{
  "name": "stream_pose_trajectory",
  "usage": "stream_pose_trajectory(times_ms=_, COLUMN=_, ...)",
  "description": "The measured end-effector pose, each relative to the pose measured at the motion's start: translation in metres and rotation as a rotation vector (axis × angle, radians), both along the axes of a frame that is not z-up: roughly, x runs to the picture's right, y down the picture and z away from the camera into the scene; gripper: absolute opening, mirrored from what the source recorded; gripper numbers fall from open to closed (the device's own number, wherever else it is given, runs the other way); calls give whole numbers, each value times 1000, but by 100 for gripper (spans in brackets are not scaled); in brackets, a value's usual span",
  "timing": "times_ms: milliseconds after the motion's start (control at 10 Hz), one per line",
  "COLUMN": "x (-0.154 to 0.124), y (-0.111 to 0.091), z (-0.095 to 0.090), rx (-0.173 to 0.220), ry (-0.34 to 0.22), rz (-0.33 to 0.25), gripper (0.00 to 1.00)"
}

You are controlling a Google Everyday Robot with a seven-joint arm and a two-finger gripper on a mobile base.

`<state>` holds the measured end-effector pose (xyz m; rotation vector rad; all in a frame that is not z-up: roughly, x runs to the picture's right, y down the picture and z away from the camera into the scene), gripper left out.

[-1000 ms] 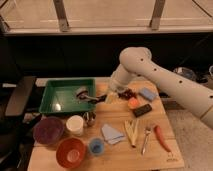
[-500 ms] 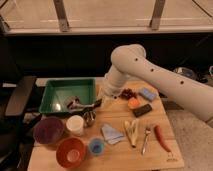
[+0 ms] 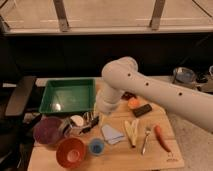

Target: Wipe red bowl with brush

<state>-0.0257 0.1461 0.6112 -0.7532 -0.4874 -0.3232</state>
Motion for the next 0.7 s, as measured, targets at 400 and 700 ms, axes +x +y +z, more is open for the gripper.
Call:
stream_pose_trajectory(times_ms=400, x=-3, y=48, z=-6, rx=-74, ry=4, rz=-44, gripper=0)
stream_pose_trajectory(times_ms=700, x=-3, y=48, z=-6, rx=-74, ry=4, rz=-44, gripper=0)
